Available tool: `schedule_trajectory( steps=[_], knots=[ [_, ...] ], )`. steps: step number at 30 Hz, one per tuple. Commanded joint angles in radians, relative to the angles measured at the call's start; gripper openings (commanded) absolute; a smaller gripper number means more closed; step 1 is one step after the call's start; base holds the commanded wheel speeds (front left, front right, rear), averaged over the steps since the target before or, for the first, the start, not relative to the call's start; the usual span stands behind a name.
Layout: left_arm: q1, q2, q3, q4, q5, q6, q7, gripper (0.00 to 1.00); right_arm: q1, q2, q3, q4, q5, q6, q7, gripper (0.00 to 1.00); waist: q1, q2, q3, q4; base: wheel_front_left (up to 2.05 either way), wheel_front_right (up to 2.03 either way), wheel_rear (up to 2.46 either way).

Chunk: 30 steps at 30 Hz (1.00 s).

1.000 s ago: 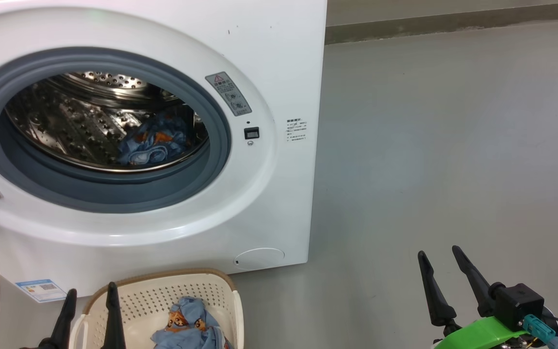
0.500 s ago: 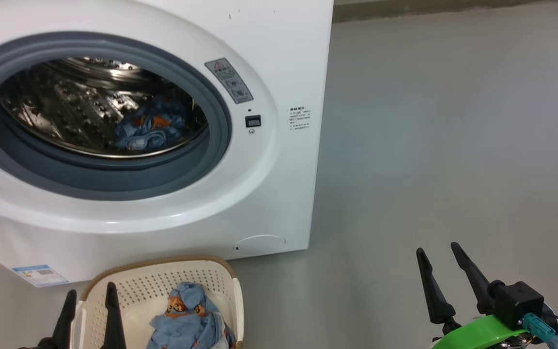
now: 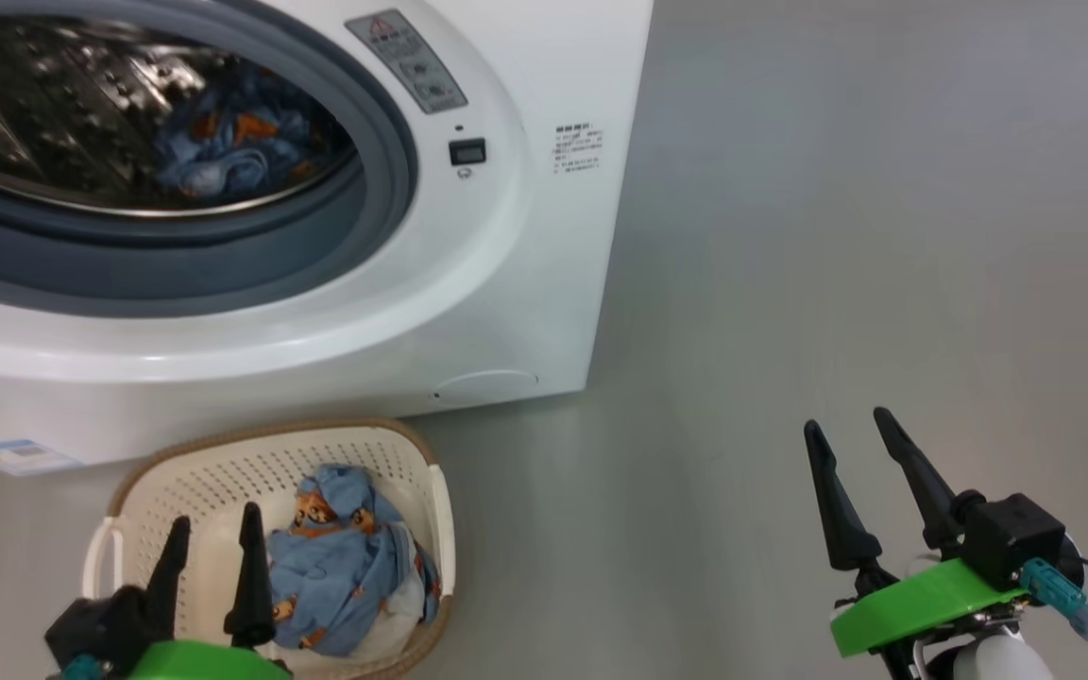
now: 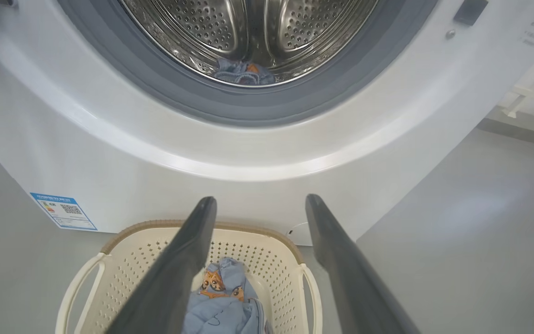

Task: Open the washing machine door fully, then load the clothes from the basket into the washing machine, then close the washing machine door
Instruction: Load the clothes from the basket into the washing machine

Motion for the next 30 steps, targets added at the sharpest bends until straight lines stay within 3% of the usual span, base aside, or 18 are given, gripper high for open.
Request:
schedule_trajectory(
  steps=[1, 16, 30],
  knots=[
    [-0.021, 0.007, 0.03, -0.026, -0.006, -0.001, -0.006, 1.0, -0.017, -0.001, 0.026, -0.026, 0.012, 0.002, -0.005, 1.0, 0.0, 0.0, 0.04, -0.014, 0.0, 0.0, 0.0],
    [-0.226, 0.02, 0.028, 0.252, 0.025, -0.027, -0.006, 1.0, -0.106, -0.001, 0.04, -0.076, 0.05, 0.002, -0.005, 1.0, 0.0, 0.0, 0.285, -0.083, 0.0, 0.0, 0.0],
    [-0.421, 0.146, -0.078, 0.51, -0.05, -0.028, -0.006, 1.0, -0.173, -0.001, 0.065, -0.123, 0.11, 0.002, -0.005, 1.0, 0.0, 0.0, 0.487, -0.14, 0.0, 0.0, 0.0]
  ],
)
